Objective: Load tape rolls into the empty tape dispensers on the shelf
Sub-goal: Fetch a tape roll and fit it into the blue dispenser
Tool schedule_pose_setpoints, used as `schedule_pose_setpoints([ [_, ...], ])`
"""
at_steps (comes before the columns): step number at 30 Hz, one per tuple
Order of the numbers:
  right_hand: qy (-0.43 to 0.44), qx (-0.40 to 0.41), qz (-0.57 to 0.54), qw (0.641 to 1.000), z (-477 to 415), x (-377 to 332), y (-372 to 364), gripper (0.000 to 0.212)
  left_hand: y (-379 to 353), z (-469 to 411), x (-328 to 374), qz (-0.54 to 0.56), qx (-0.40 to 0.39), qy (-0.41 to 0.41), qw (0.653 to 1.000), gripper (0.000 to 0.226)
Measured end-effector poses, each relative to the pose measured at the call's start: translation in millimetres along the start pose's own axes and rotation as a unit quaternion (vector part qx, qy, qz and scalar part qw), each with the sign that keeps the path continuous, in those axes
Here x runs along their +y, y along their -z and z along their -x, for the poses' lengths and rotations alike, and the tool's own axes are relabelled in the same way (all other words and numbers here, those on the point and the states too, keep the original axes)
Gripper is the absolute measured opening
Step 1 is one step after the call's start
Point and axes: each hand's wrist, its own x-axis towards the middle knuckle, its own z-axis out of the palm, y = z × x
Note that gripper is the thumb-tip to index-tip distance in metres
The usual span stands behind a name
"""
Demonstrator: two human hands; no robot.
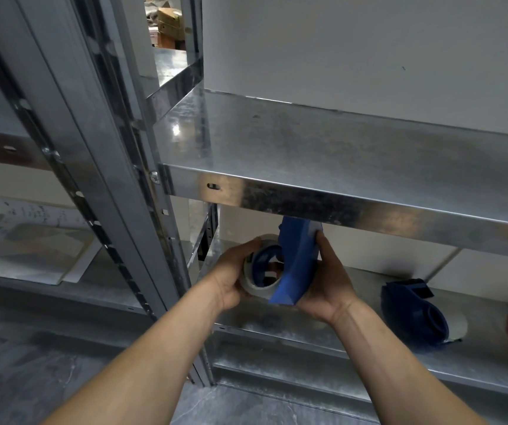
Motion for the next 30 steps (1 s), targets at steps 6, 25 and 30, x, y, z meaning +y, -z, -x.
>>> schedule_pose_setpoints([
  [6,0.051,0.110,0.099,0.988,-24,3,-3,0.052,-7,7,-2,-0.055,0.056,-0.099,0.992,0.027],
  [25,0.034,0.118,0.201,0.972,-84,86,8,0.038,21,6,-23,-0.289,0.202,-0.042,0.935,0.044],
  [30,0.023,0.177,0.351,0.919,-110,92,19,0.030,23,2,-25,-0.307,0.186,-0.024,0.933,0.044],
])
